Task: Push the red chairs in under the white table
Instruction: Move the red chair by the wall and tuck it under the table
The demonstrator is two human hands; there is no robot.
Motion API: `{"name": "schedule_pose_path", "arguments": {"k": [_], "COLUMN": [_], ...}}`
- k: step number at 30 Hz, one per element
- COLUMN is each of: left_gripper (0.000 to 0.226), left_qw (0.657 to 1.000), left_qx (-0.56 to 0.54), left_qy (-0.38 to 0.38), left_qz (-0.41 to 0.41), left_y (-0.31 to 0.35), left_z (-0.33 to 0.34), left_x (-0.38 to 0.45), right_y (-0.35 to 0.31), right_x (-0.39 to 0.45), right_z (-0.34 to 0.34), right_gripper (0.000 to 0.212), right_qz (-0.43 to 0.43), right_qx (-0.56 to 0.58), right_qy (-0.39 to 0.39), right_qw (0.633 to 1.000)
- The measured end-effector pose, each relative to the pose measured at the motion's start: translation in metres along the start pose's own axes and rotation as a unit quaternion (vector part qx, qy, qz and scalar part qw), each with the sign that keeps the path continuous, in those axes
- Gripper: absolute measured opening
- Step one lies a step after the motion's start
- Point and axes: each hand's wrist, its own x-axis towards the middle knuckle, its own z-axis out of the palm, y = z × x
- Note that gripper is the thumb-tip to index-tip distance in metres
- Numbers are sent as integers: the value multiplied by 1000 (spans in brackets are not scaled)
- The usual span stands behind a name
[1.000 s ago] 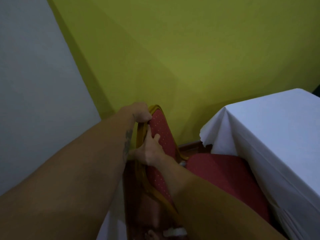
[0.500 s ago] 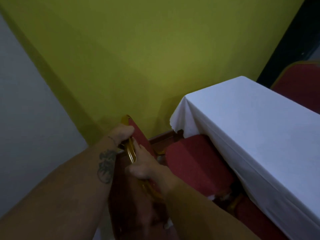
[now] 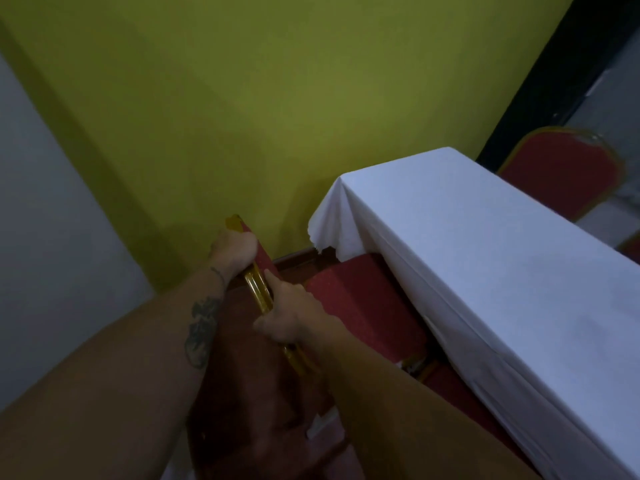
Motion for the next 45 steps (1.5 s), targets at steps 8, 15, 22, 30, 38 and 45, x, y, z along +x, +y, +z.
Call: {"name": "schedule_pose_path", "arguments": {"k": [8,15,22,30,38,45], "left_gripper": [70,66,42,59,66,66], "left_qw": [999,998,993,991,992,965], "left_qx": [34,11,16,-68,-98,110], "left_qy": [15,59,117,110,77,96], "left_qz": [-3,-11,-8,-11,4,220], "left_y": [-3,17,44,68,72,65], "left_z": [61,90,99,130,148,141], "left_x": [-47,-86,-52,-54,-48,-63], "right_y": [67,108,95,108,156,194], "right_x": [-61,-79,-40,-20,-73,-154], "right_z": [-22,-34,-48,-67,-67,-31], "right_gripper": [90,70,62,81,45,29], "right_qz": [-2,-19,-16,53,132,211], "right_qx": [-30,-69,-37,6,-9,-54], "right_qy": [37,52,77,82,59,21], "right_qw": [999,996,996,995,990,976]}}
